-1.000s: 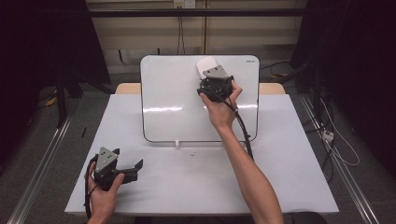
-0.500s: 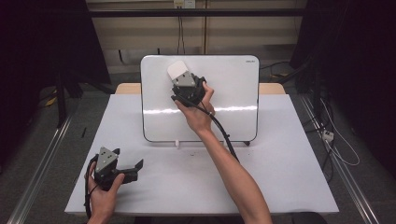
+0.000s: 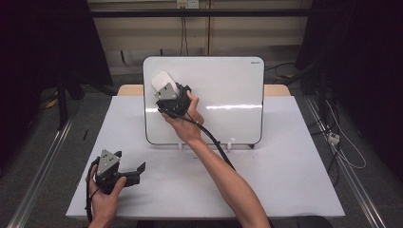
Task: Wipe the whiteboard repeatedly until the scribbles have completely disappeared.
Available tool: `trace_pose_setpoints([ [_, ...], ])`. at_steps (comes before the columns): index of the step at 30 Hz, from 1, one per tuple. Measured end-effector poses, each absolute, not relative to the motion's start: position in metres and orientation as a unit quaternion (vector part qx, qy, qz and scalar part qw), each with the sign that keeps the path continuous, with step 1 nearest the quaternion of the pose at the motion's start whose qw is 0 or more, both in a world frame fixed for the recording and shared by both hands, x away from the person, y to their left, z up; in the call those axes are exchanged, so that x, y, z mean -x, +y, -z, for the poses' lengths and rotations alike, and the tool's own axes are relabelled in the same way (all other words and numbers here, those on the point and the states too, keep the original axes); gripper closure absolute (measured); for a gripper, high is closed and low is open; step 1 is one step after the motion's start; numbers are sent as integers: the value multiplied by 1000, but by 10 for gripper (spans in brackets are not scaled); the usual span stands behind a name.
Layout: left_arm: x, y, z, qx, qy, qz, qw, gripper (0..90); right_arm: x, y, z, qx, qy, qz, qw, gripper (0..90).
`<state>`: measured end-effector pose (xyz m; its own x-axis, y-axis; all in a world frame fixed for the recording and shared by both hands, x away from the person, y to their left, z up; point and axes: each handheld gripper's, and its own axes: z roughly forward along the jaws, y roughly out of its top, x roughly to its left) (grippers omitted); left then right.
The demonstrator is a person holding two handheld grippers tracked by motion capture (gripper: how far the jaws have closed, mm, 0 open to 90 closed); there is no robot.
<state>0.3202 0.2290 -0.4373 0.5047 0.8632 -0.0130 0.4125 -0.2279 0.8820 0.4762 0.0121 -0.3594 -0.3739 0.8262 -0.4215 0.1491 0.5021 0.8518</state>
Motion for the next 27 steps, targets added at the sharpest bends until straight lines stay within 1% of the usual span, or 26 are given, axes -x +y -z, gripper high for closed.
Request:
trace_pose_setpoints([
  [5,-321,230,437,-742,430,-251,449,49,-479,3,354,-337,740,-374,447,315],
  [10,-320,231,438,-741,432,-250,449,49,-487,-24,341,-376,720,-376,447,315],
  [19,-320,228,438,-745,429,-251,444,49,-489,-108,331,-449,671,-386,446,315],
  [24,-321,228,438,-744,430,-252,444,49,-482,-161,332,-491,640,-388,445,315],
  [27,-321,228,438,-745,430,-253,443,48,-477,-185,333,-513,624,-388,443,315],
])
